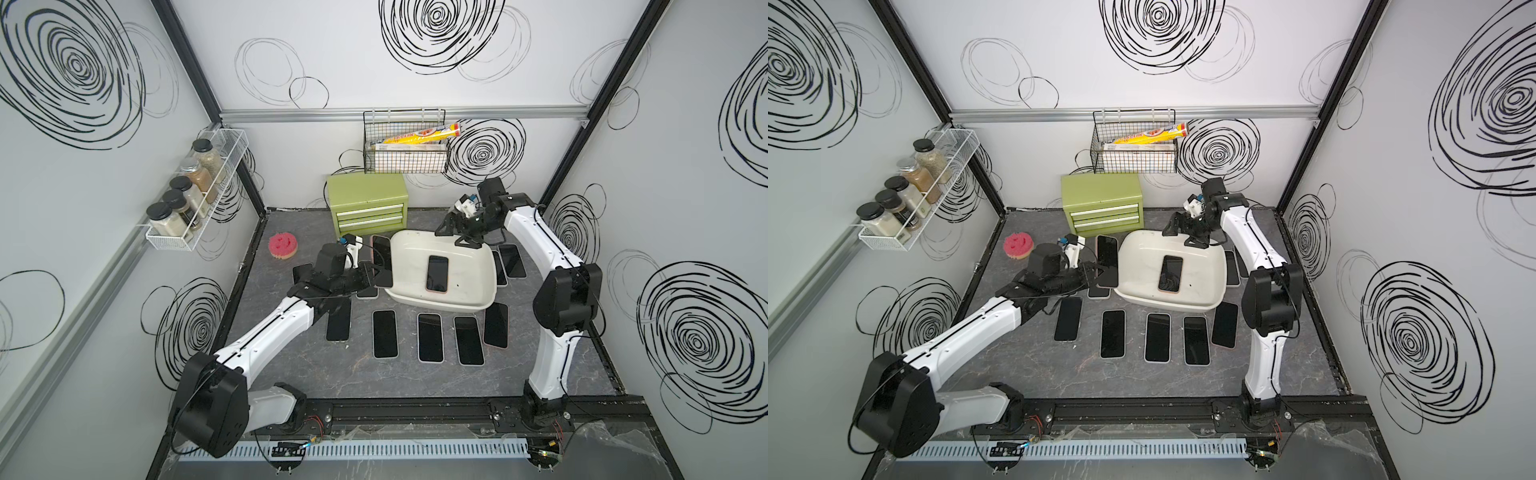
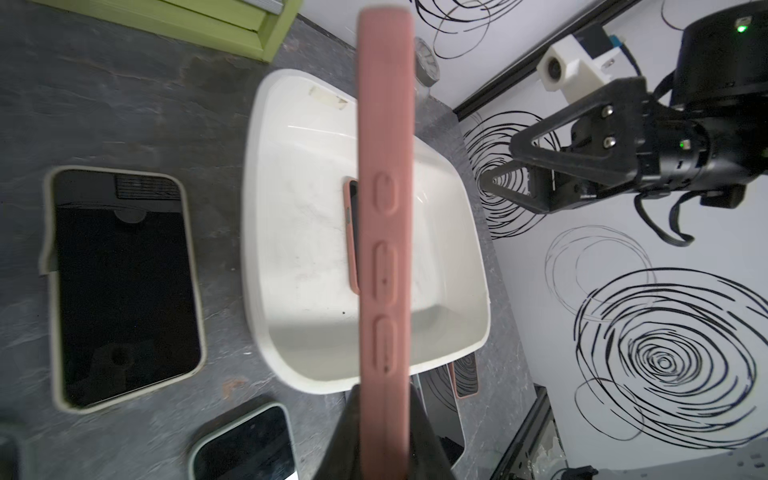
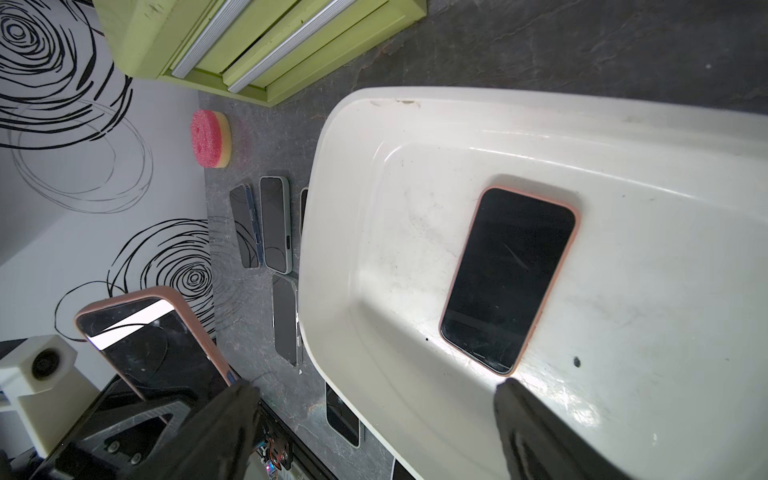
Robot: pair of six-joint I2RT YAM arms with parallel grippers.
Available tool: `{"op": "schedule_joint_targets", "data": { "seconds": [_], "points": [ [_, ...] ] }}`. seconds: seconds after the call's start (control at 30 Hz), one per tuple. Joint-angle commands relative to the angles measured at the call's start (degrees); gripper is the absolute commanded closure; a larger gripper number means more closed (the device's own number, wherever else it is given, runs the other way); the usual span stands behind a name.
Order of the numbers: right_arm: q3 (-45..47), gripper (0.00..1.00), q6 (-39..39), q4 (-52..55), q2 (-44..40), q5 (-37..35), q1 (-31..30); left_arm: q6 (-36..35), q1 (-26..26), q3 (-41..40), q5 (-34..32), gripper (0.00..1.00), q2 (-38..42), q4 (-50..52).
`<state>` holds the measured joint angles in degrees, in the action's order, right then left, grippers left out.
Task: Take the phone out of the storage box
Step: Place the phone at the center of the board.
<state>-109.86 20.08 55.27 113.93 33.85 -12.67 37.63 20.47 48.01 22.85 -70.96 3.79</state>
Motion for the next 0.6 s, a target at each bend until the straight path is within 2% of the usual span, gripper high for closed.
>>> {"op": "schedule_joint_targets", "data": {
  "seconds": [0.0,0.17,0.3,0.57],
  "points": [
    [-1.34,0.07,-2.0,1.16,0.81,-0.64,0.53,-6.19,-3.0,0.23,-3.12,0.99,4.92,6.67],
    [-0.68,0.07,-2.33,0.77,0.6,0.36,0.63,-9.95,-7.62,0.93,-8.9,1.0,9.58,18.6],
    [2.97,0.07,-1.87,-2.28,-1.14,2.24,0.69,-10.72,-9.44,1.29,-14.49,1.0,12.13,26.24],
    [8.29,0.07,-2.84,-4.76,-3.13,4.57,0.54,-8.85,-11.37,2.23,-20.2,1.0,10.31,36.04]
  ]
}}
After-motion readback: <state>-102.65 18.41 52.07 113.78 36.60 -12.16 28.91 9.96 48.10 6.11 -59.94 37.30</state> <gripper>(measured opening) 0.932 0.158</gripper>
